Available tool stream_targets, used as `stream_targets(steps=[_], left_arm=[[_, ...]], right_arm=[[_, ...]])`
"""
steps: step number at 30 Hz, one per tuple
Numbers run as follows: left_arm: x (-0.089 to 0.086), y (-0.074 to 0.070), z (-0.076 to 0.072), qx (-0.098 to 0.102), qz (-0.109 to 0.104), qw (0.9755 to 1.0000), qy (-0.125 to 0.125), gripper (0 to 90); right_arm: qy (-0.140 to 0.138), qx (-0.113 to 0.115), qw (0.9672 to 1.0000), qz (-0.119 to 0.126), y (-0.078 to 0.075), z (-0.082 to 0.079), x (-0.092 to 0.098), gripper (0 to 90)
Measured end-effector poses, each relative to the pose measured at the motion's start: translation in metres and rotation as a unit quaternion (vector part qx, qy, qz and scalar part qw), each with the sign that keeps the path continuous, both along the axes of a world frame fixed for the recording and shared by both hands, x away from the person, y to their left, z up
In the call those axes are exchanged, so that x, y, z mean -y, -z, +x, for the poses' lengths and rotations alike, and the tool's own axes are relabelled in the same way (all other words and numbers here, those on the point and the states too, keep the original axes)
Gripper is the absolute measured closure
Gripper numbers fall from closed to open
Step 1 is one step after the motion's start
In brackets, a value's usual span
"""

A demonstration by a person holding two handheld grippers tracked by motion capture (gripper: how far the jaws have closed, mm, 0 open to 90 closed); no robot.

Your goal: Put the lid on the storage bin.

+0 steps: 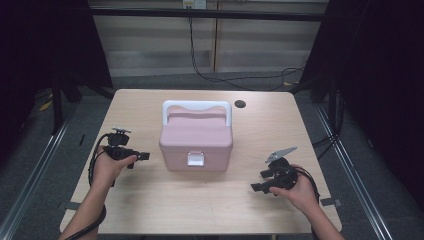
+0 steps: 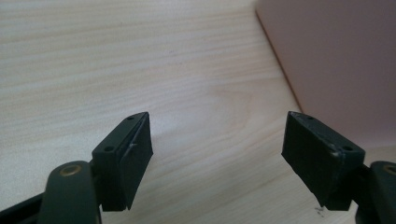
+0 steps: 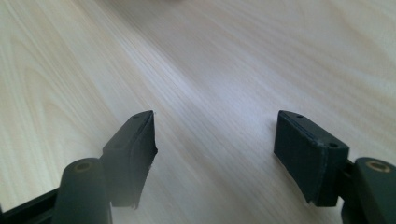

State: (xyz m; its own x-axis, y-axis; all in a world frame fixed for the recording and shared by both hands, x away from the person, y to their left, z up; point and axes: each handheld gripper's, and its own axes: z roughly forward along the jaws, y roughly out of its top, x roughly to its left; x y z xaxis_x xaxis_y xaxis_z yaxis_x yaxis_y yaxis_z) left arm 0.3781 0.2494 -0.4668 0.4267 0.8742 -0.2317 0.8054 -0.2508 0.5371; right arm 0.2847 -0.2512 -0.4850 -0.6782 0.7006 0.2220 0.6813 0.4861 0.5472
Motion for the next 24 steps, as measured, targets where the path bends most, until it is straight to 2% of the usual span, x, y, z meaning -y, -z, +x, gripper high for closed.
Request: stream_targets(steps=[4, 6, 7, 9, 10, 12, 13, 15, 17, 18, 21, 24], left_arm=[[-0.001, 0.01, -0.004, 0.004, 0.0, 1.0, 0.002, 23.8], [-0.001, 0.014, -0.006, 0.015, 0.008, 0.9998, 0.005, 23.8], [-0.001, 0.016, -0.007, 0.02, 0.006, 0.9998, 0.0, 23.8], [-0.002, 0.019, -0.01, 0.023, 0.009, 0.9997, 0.006, 23.8], [-0.002, 0.023, -0.013, 0.03, 0.009, 0.9995, 0.005, 23.8], [-0.004, 0.025, -0.015, 0.049, 0.012, 0.9987, 0.011, 23.2], [-0.004, 0.026, -0.017, 0.056, 0.012, 0.9983, 0.012, 23.2], [-0.003, 0.028, -0.019, 0.064, 0.019, 0.9975, 0.021, 22.5], [-0.002, 0.03, -0.022, 0.083, 0.03, 0.9957, 0.028, 21.5], [-0.002, 0.032, -0.023, 0.096, 0.036, 0.994, 0.038, 21.2], [-0.004, 0.036, -0.026, 0.115, 0.033, 0.9917, 0.046, 17.7], [-0.004, 0.037, -0.027, 0.121, 0.029, 0.9912, 0.045, 17.6]], right_arm=[[0.002, 0.018, 0.9998, 0.007, 0.005, -0.002, 0.004, 27.4], [0.0, 0.03, 0.9995, 0.009, 0.007, -0.003, 0.004, 26.5], [-0.004, 0.043, 0.9991, 0.001, 0.008, -0.005, 0.004, 25.7], [-0.013, 0.077, 0.9969, 0.006, 0.013, -0.01, 0.003, 23.3], [-0.015, 0.092, 0.9956, 0.005, 0.015, -0.012, 0.004, 22.5], [-0.024, 0.134, 0.9906, 0.011, 0.023, -0.019, 0.005, 21.8], [-0.025, 0.145, 0.989, 0.014, 0.025, -0.022, 0.006, 21.3], [-0.024, 0.146, 0.9889, 0.016, 0.025, -0.023, 0.006, 21.1], [-0.022, 0.147, 0.9888, 0.015, 0.025, -0.023, 0.006, 21.1], [-0.022, 0.146, 0.9889, 0.016, 0.025, -0.023, 0.006, 21.0], [-0.022, 0.147, 0.9888, 0.016, 0.025, -0.023, 0.006, 21.0], [-0.022, 0.147, 0.9888, 0.015, 0.025, -0.023, 0.006, 21.0]])
